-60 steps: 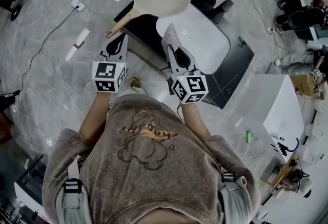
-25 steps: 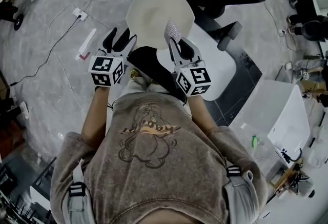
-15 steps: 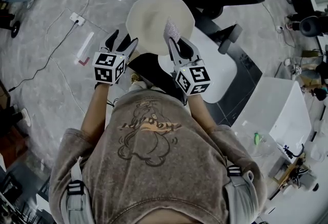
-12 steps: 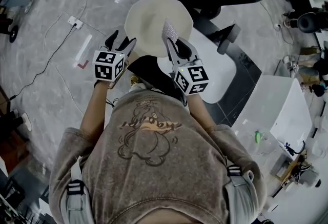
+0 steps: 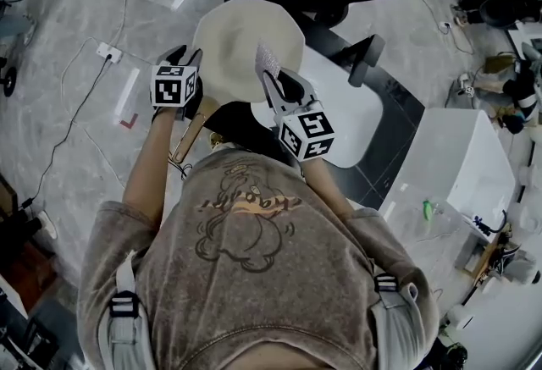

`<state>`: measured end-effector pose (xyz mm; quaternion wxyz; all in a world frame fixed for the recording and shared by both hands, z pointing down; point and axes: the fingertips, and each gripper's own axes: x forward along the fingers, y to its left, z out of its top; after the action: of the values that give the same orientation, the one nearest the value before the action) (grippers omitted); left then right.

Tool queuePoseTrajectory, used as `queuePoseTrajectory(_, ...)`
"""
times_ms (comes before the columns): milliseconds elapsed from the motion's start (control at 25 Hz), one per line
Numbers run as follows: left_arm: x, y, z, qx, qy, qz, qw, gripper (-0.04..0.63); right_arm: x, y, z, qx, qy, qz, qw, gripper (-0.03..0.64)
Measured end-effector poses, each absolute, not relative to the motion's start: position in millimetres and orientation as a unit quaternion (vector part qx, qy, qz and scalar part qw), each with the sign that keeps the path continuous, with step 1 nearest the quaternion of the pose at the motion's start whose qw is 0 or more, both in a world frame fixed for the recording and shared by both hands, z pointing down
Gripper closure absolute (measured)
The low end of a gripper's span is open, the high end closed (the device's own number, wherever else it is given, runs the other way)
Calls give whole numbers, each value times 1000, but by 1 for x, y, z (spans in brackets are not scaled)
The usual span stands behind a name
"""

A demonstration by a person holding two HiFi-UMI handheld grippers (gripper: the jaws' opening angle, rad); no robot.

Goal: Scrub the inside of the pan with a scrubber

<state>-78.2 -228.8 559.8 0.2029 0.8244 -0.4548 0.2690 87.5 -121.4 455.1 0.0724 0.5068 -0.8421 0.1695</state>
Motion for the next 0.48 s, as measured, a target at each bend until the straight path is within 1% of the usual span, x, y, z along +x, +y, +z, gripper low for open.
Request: queuePoseTrajectory(480, -76, -254, 584, 808, -446, 299, 241, 500, 89, -138, 462, 509, -836, 181, 95, 534)
